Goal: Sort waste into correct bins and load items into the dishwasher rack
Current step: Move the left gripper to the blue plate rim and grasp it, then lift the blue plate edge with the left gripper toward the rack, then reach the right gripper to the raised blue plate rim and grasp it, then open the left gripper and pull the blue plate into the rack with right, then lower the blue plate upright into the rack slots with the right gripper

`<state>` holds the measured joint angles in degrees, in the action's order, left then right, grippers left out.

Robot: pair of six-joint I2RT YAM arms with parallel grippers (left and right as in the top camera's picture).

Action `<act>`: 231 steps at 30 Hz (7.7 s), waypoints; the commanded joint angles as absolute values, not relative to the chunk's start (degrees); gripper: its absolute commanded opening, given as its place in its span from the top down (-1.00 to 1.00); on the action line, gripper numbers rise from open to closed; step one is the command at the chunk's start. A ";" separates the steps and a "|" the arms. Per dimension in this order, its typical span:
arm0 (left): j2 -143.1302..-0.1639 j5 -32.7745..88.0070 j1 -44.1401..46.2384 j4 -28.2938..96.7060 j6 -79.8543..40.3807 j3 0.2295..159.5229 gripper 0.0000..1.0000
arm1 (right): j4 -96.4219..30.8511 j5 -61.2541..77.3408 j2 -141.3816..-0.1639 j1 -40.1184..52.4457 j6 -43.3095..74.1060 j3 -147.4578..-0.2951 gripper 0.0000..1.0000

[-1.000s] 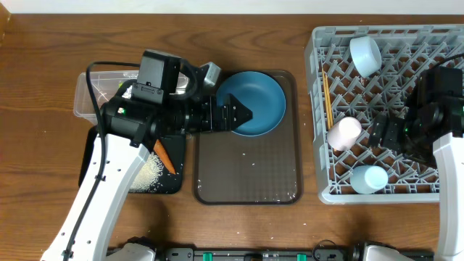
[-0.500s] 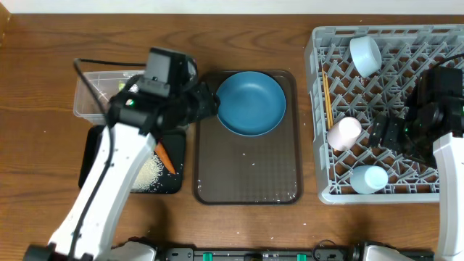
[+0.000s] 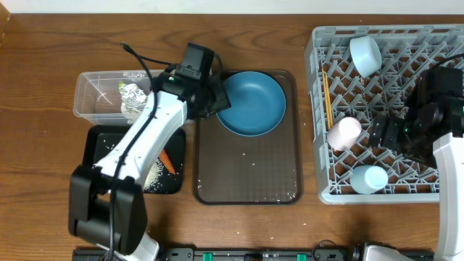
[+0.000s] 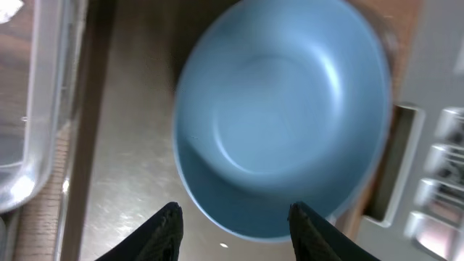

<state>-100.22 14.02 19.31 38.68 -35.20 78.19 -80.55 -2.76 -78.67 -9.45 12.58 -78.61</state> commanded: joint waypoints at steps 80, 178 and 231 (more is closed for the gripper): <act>-85.82 7.25 28.71 47.55 -37.54 79.75 0.88 | -80.95 10.74 -78.28 -9.74 14.33 -79.29 -0.99; -85.80 15.84 29.06 47.44 -34.33 79.75 -0.21 | -49.58 -52.14 -79.29 14.81 6.72 -77.93 0.98; -85.82 15.81 29.06 49.01 -34.35 79.75 -0.90 | -24.97 -71.37 -88.01 -12.95 -48.18 -66.72 0.98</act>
